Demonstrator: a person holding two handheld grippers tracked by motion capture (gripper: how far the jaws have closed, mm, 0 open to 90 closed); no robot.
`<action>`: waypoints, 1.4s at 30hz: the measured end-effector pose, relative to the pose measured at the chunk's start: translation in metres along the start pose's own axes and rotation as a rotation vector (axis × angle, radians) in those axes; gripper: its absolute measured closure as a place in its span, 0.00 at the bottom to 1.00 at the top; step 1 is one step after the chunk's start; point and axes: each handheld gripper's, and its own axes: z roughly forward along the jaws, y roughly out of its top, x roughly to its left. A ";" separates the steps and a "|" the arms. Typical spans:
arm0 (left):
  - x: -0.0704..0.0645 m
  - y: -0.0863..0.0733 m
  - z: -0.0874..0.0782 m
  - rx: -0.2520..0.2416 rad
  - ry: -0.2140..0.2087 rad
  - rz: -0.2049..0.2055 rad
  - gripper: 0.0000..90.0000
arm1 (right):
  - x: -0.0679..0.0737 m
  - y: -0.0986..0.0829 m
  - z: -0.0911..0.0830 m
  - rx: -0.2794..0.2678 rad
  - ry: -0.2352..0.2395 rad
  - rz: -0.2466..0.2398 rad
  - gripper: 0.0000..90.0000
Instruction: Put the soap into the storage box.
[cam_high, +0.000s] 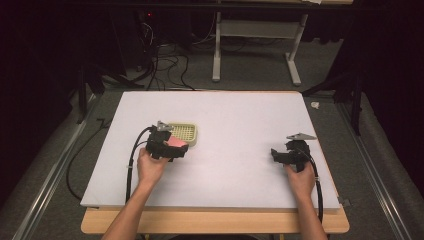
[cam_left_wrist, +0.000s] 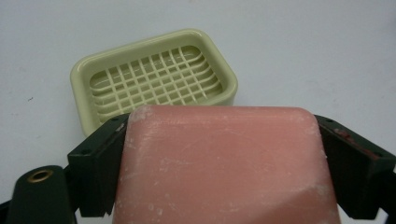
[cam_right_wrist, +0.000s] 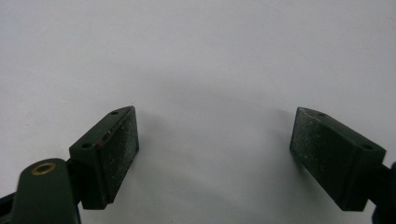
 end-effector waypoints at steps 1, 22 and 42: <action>0.002 0.002 0.001 0.008 0.000 -0.006 0.16 | 0.000 0.000 0.000 0.000 0.000 -0.001 0.18; 0.013 0.022 0.022 0.047 0.019 -0.043 0.16 | 0.000 0.000 0.000 0.000 0.000 0.000 0.18; 0.029 0.042 0.049 0.087 0.047 -0.129 0.16 | 0.000 0.000 0.000 0.000 0.001 0.000 0.18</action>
